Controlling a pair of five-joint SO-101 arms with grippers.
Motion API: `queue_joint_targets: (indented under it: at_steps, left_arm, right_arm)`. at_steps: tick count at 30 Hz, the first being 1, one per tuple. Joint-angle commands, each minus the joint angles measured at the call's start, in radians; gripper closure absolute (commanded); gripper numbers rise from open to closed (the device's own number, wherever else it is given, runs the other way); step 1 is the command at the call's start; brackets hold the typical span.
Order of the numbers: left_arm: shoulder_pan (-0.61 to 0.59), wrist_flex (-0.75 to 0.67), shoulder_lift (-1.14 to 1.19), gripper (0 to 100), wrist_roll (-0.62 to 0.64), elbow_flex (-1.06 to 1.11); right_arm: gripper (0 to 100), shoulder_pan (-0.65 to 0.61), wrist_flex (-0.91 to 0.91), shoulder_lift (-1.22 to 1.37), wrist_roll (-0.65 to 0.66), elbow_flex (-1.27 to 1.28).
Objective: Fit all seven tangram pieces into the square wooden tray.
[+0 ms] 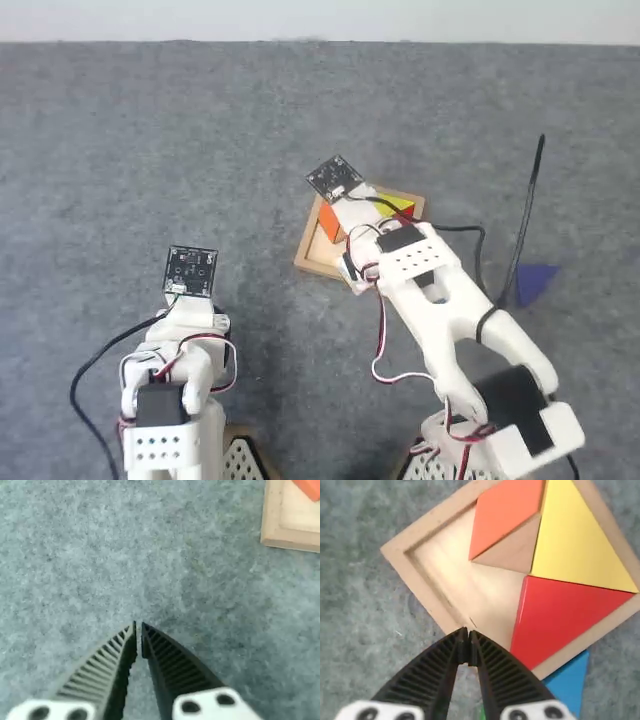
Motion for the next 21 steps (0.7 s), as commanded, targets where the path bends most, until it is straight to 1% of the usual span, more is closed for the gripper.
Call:
queue_joint_targets:
  at_steps: [1, 7, 11, 21]
  left_arm:
    - [0.005, 0.003, -0.017, 98, -0.002, -0.01]
    - [0.005, 0.003, -0.017, 98, -0.002, -0.01]
    - [0.005, 0.003, -0.017, 98, -0.002, -0.01]
    - [0.005, 0.003, -0.017, 98, -0.002, -0.01]
  right_arm:
    - [99.1, -0.002, -0.018, -0.004, 0.011, -0.008]
    - [99.1, -0.008, -0.008, 0.039, 0.015, 0.008]
    - [99.1, -0.008, -0.01, 0.039, 0.081, 0.058]
    - [99.1, -0.001, 0.025, -0.056, 0.17, 0.184]
